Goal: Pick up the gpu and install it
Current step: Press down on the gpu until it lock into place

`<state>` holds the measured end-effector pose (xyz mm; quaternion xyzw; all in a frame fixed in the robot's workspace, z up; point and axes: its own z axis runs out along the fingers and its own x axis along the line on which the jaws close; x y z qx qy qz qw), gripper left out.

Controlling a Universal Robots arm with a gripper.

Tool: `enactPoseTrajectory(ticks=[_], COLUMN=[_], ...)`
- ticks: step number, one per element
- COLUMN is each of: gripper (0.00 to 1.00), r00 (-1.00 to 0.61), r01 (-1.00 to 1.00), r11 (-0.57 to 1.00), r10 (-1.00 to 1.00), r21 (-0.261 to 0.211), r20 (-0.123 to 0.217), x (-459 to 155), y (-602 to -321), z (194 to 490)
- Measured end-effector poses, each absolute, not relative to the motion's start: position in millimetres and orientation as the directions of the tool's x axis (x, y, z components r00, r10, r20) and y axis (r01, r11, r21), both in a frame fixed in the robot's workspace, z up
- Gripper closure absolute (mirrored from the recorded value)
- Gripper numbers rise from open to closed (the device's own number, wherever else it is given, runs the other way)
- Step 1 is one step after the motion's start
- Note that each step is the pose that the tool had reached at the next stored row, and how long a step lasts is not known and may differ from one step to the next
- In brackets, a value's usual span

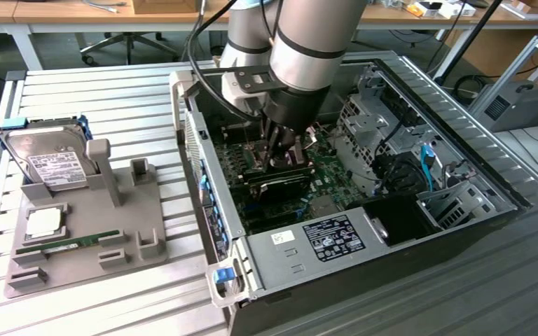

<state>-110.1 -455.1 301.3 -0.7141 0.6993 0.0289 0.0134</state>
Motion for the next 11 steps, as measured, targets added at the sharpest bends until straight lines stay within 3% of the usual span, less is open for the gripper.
enactPoseTrajectory(ticks=[11], gripper=[0.89], r00=[0.02], r01=[-1.0], r11=[-0.021], r10=[-0.998], r21=[0.021], r20=[-0.06], x=[-99.9], y=[-455.1], z=[301.2])
